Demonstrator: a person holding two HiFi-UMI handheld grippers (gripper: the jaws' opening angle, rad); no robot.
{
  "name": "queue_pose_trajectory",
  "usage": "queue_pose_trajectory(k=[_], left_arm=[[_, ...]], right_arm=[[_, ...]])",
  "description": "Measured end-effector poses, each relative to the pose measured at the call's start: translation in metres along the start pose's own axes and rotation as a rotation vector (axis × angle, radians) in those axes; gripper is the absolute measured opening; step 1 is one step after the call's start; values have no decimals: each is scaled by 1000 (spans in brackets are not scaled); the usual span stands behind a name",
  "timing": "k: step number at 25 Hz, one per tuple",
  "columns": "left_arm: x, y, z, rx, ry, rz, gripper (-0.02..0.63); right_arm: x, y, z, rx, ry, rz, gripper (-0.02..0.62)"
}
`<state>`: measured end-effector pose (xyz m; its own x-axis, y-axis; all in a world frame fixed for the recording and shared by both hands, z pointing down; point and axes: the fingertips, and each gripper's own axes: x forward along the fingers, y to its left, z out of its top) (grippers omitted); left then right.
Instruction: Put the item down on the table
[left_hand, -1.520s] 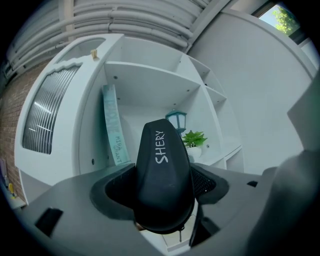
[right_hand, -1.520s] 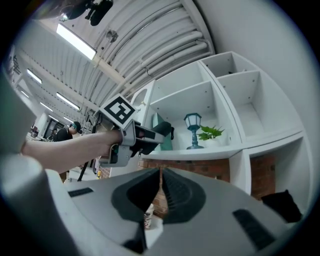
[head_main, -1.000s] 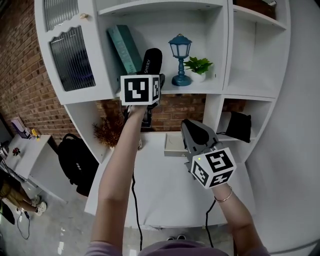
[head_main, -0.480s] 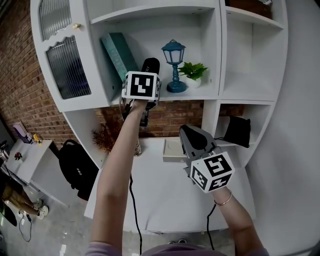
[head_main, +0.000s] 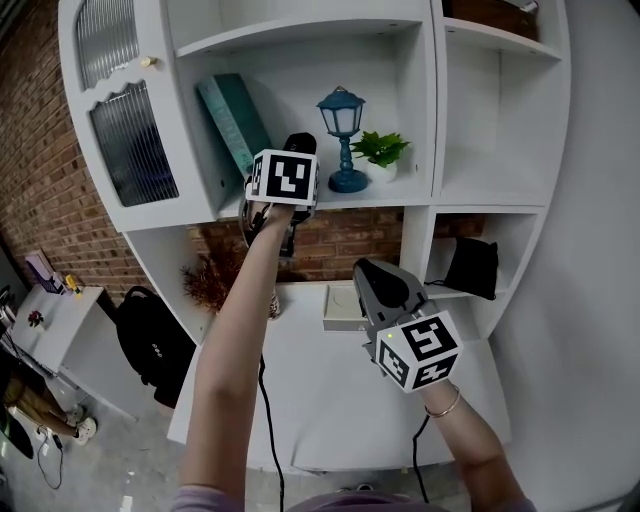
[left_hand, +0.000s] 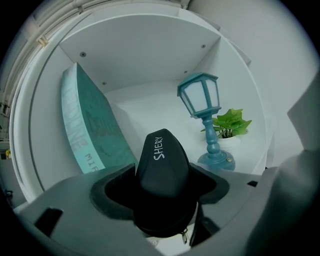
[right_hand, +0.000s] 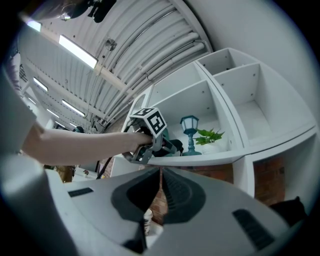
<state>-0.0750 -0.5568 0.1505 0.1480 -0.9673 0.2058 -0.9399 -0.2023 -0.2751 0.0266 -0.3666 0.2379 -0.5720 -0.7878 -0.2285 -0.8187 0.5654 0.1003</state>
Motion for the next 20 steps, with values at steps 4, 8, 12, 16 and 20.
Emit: queue_pose_trajectory(k=[4, 8, 12, 16, 20], left_arm=[[3, 0, -1, 17, 4, 21, 328], [6, 0, -2, 36, 10, 33, 330], [6, -3, -3, 73, 6, 42, 330], [2, -4, 0, 61, -18, 30, 330], [-10, -2, 4, 14, -76, 15, 330]], right_arm=[[1, 2, -3, 7, 10, 2, 5], [2, 1, -4, -1, 14, 1, 5], [2, 1, -4, 0, 14, -1, 5], [3, 4, -5, 1, 19, 6, 5], [1, 7, -5, 2, 22, 9, 5]])
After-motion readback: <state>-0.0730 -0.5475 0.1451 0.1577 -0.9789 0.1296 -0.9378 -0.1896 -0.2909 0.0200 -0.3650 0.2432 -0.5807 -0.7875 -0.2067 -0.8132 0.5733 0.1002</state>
